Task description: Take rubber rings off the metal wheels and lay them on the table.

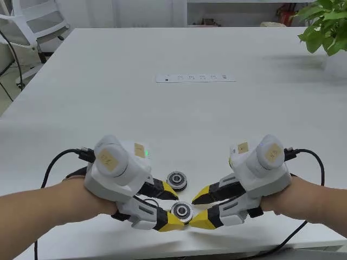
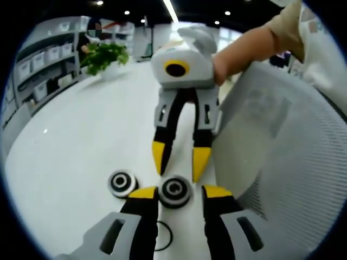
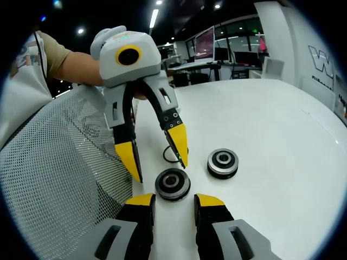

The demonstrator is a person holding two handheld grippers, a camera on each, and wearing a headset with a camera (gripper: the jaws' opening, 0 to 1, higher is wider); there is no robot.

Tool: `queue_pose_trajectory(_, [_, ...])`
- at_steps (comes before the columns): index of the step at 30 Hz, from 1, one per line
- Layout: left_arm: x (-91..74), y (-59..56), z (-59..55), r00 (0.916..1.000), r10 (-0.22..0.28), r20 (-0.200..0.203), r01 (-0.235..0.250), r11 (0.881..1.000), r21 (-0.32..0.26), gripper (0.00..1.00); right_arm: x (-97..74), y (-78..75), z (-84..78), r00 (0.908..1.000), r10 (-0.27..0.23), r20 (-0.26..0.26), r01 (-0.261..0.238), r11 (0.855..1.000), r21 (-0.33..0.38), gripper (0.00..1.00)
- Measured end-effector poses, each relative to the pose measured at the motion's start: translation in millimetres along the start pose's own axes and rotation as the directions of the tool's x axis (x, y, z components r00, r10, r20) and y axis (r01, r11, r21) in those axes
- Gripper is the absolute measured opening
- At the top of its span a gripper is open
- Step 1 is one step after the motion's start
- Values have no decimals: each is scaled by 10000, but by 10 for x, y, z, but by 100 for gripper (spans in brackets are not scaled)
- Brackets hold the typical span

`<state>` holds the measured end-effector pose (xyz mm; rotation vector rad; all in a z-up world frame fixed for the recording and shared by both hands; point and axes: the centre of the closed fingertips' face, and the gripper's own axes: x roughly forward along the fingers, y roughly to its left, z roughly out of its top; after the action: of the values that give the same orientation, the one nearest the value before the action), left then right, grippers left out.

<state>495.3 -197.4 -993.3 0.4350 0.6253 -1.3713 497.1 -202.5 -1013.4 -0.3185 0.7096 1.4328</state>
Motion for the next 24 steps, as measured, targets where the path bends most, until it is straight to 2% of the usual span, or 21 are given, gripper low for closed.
queue_pose_trajectory(7, [40,4,-27,9999,60,-99,-57,9997,246,23,-7,-2,3,10000,-26,86,25,10000,78,26])
queue_pose_trajectory(11, [54,38,-46,9997,219,-103,-216,9996,200,19,3,7,-10,10000,5,59,-5,10000,100,26])
queue_pose_trajectory(14, [66,24,-41,9995,289,-115,-283,9987,428,17,8,12,-8,10000,18,67,-19,10000,86,26])
queue_pose_trajectory(16, [64,33,-57,9988,441,-218,-422,9957,827,15,7,11,5,9999,3,119,-4,10000,64,26])
queue_pose_trajectory(24, [64,35,-46,9985,540,-72,-533,9953,806,14,32,22,34,9999,-37,158,39,9999,-144,26])
